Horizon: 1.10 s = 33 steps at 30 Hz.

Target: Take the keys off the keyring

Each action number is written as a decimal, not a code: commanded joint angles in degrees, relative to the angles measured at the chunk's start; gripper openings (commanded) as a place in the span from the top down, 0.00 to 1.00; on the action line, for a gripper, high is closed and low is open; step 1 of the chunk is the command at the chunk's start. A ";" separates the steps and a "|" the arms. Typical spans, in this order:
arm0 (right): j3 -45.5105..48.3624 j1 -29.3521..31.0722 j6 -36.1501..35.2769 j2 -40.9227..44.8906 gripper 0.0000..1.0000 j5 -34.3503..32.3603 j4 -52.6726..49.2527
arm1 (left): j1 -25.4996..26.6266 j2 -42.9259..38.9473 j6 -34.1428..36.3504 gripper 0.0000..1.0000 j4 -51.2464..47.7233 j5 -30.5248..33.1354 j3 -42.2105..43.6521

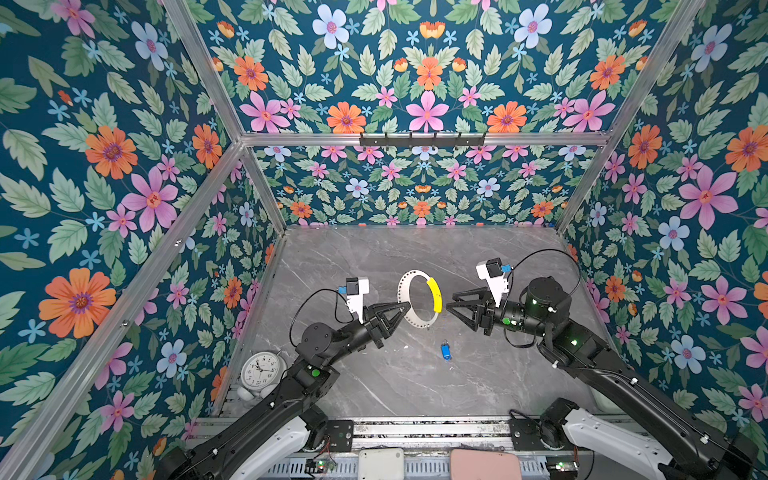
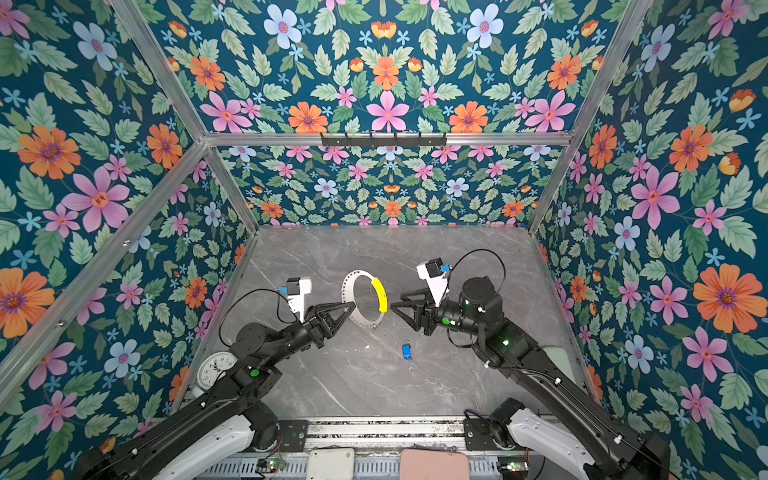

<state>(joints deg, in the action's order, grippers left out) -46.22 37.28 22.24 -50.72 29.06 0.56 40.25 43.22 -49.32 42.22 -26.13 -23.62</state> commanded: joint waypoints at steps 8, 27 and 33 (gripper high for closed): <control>5.79 9.57 -3.12 0.95 0.49 -17.37 9.14 | 0.88 -0.68 -0.18 1.00 -3.73 12.56 -1.63; 1.36 15.19 -9.59 -9.11 0.57 -17.81 12.21 | 1.74 -0.19 -0.48 1.00 -3.14 14.71 -0.68; -0.30 16.72 -11.08 -11.73 0.62 -19.87 9.73 | 1.76 -0.40 -0.48 1.00 -3.07 14.79 -0.39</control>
<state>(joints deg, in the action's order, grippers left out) -45.78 53.58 12.60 -61.82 10.26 10.63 41.98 43.09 -49.76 37.30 -11.49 -24.08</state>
